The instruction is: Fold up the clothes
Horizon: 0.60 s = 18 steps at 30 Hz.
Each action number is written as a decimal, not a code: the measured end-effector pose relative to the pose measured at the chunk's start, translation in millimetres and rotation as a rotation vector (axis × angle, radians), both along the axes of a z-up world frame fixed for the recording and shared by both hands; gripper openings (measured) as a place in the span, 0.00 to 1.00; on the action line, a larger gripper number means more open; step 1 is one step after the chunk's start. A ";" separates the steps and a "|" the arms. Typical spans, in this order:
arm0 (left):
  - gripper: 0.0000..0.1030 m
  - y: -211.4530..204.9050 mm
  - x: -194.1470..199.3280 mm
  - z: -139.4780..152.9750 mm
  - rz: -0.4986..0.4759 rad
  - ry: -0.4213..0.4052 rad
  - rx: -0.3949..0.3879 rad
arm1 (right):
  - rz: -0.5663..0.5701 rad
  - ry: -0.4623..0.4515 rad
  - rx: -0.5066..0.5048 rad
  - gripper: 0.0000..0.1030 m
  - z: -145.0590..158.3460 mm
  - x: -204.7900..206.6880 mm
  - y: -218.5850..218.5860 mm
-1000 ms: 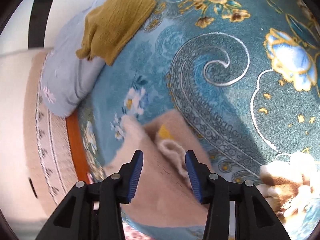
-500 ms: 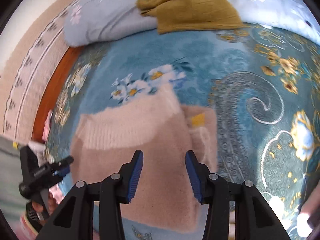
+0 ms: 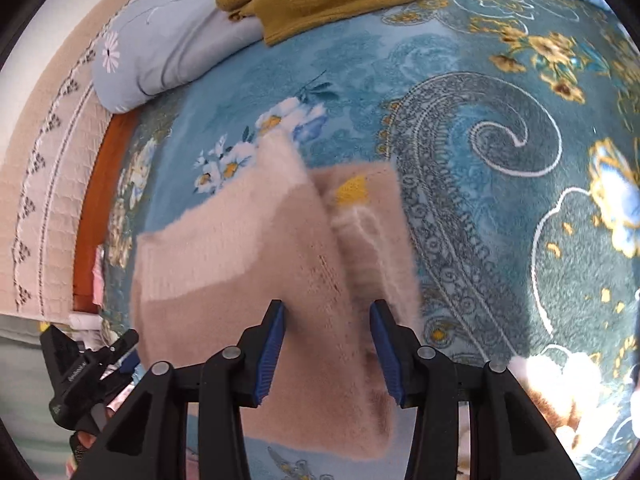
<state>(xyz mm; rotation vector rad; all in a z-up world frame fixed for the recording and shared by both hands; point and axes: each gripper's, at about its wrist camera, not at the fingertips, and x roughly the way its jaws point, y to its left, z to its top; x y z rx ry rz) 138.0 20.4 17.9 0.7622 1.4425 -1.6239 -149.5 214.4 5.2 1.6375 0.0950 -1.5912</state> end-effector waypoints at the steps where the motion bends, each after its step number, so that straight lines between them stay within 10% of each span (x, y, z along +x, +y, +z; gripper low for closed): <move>1: 0.46 0.6 0.0 1.0 -0.001 -0.004 -0.004 | 0.002 -0.003 -0.013 0.46 2.1 2.1 0.2; 18: 0.09 6.6 0.4 29.4 0.019 -0.028 -0.095 | -0.028 -0.016 -0.128 0.12 27.7 5.4 3.9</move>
